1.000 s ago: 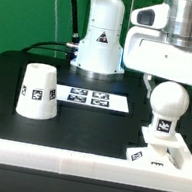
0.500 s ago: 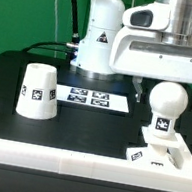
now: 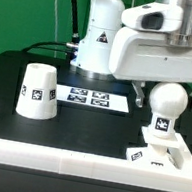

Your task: Assemble lamp

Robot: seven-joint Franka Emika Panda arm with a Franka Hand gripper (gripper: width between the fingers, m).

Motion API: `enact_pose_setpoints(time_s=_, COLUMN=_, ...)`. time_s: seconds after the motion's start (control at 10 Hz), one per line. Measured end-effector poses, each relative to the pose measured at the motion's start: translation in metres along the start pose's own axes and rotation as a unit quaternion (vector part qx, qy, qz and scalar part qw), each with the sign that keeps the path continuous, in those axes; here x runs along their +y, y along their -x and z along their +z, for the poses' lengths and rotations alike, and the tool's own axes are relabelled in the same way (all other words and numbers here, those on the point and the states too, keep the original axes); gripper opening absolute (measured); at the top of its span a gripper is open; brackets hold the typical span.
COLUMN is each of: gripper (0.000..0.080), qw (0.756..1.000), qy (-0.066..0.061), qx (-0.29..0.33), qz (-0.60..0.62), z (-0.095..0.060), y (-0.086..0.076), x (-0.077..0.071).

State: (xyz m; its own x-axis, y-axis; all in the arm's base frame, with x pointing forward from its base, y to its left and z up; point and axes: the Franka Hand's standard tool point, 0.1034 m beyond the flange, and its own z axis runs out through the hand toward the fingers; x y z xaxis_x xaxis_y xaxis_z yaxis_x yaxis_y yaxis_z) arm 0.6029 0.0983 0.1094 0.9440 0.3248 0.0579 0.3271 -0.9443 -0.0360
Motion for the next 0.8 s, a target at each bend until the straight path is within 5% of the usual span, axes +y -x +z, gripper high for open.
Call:
enact_pose_setpoints(time_s=0.4, gripper=0.0699, qw=0.98, qy=0.012, qx=0.014, qz=-0.196, z=-0.0015, y=-0.0036, x=-0.0078)
enact_pose_setpoints(time_s=0.8, gripper=0.0699, qw=0.936, qy=0.021, qx=0.008, qz=-0.351, z=-0.0046, y=-0.0065, x=-0.0046)
